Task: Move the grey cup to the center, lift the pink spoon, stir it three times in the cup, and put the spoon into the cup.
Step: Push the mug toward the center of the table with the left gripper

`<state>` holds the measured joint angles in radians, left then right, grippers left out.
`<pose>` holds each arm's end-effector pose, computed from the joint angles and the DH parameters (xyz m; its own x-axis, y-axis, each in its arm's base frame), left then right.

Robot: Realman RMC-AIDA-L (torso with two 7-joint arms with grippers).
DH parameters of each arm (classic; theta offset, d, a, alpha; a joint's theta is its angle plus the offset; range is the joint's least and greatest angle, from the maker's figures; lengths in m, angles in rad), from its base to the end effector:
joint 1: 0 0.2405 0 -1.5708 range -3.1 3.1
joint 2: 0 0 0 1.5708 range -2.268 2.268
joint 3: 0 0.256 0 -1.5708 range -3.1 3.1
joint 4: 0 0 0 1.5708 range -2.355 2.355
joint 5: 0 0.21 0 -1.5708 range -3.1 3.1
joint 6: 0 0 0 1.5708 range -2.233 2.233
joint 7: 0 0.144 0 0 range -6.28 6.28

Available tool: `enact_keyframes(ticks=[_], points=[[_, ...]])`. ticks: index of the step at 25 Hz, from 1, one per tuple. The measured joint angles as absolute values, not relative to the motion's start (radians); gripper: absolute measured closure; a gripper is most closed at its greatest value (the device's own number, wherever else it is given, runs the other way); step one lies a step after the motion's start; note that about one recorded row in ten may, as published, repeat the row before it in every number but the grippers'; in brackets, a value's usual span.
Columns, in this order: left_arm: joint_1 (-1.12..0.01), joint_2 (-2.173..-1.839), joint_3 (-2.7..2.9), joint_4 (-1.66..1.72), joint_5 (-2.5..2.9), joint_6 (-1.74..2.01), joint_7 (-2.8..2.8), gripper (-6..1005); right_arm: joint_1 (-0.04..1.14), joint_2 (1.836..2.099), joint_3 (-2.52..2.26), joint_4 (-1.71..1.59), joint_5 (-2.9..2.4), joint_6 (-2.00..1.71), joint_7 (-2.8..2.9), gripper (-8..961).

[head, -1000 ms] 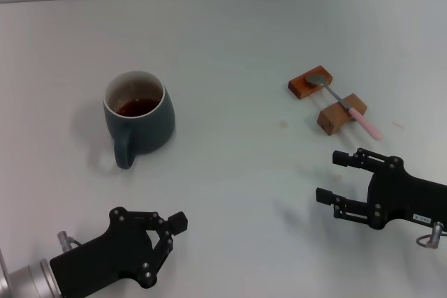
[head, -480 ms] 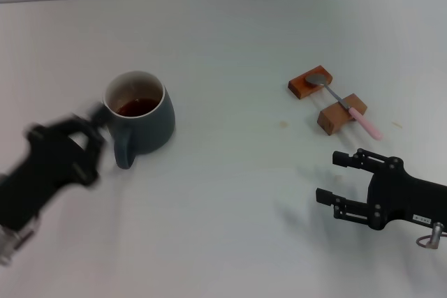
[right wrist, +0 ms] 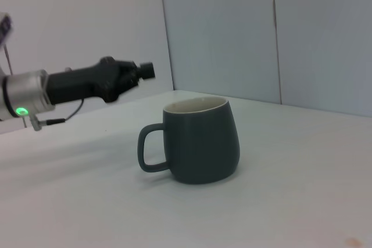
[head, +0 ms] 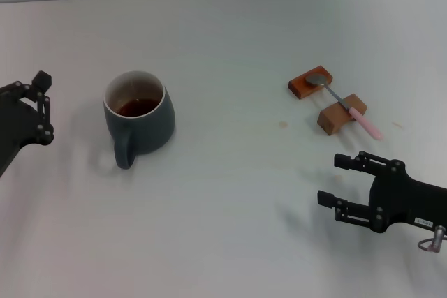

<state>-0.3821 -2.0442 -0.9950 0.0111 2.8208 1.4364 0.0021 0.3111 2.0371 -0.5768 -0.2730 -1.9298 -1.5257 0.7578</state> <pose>-0.3367 0.2818 -0.0122 0.8864 -0.2071 0.4139 0.3105 -0.3970 -0.8637 0.3424 0.2342 -0.0328 0.7932 -0.2211 -0.5674 -0.4562 -0.8330 -0.3131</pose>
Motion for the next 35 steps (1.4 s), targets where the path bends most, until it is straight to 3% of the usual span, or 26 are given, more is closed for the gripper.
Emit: enact_keyframes(ticks=[6,35], points=[[-0.408,-2.065,-0.999,-0.006,2.826,1.294,0.137,992,0.308,2.037,-0.577,-0.273,-1.925,-1.527,0.758,202],[-0.382,-2.078,-0.910,-0.392,2.827,0.818,0.187,982,0.317,2.047,-0.574,-0.270,-1.924,-1.517,0.758,201]])
